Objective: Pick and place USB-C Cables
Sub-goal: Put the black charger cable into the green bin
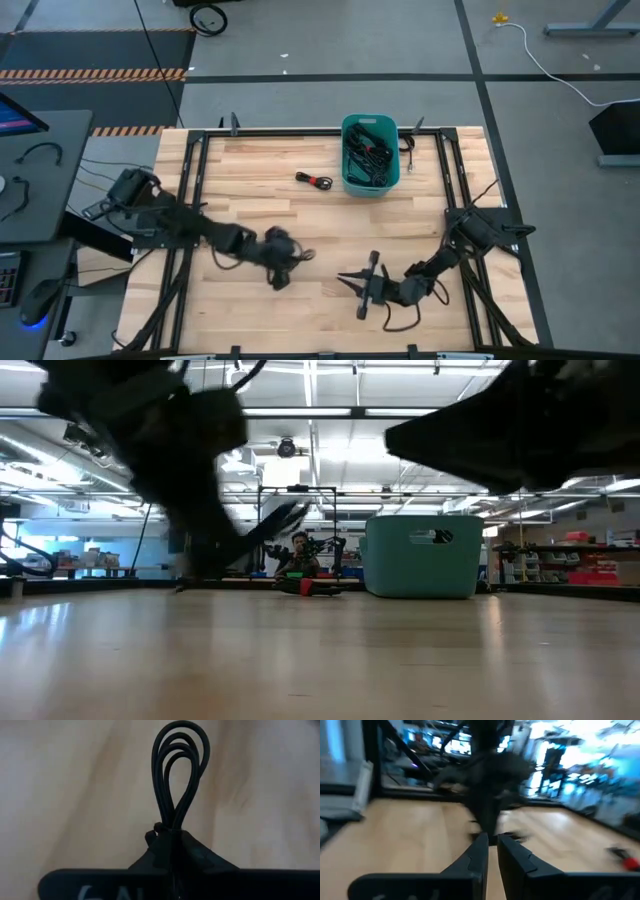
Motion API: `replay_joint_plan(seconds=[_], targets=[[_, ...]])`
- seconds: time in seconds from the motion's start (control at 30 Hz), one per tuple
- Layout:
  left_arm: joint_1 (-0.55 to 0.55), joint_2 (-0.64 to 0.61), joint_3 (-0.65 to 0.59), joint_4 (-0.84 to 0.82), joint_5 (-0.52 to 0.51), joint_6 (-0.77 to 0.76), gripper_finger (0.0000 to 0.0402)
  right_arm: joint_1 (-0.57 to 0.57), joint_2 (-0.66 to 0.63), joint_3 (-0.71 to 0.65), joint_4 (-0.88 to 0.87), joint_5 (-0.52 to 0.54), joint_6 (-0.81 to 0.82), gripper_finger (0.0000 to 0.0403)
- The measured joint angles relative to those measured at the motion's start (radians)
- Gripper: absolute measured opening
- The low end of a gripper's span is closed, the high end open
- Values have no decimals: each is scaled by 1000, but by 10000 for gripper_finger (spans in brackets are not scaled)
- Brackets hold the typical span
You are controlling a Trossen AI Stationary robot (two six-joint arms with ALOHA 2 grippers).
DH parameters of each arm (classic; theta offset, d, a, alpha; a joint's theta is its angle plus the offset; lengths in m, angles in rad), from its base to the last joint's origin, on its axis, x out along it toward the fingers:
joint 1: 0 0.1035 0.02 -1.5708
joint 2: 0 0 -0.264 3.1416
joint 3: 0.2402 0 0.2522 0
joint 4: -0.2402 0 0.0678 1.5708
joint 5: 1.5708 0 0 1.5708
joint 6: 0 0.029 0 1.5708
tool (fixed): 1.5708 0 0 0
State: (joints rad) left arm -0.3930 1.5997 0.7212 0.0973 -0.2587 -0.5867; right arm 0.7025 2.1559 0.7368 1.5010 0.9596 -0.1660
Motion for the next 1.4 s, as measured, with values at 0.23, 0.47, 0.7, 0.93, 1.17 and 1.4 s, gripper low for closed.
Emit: replay_joint_plan(seconds=[0.23, 0.47, 0.7, 0.93, 1.17, 1.4], targets=[[106, -1, 0, 382, 16, 400, 19, -84, 0, 0, -31, -57, 239, 82], [109, -4, 2, 533, 30, 528, 16, -134, -16, 1, 52, -71, 224, 171], [103, -5, 3, 541, 32, 529, 16, -125, -138, 2, 57, -7, 59, 247], [102, -5, 4, 547, 34, 528, 17, -168, -180, 3, 45, -59, 63, 241], [102, -6, 4, 547, 33, 520, 26, -201, -180, 2, 38, -150, 47, 128], [112, -45, 7, 413, -30, 619, 95, -151, -242, 2, -15, 21, -61, 22]])
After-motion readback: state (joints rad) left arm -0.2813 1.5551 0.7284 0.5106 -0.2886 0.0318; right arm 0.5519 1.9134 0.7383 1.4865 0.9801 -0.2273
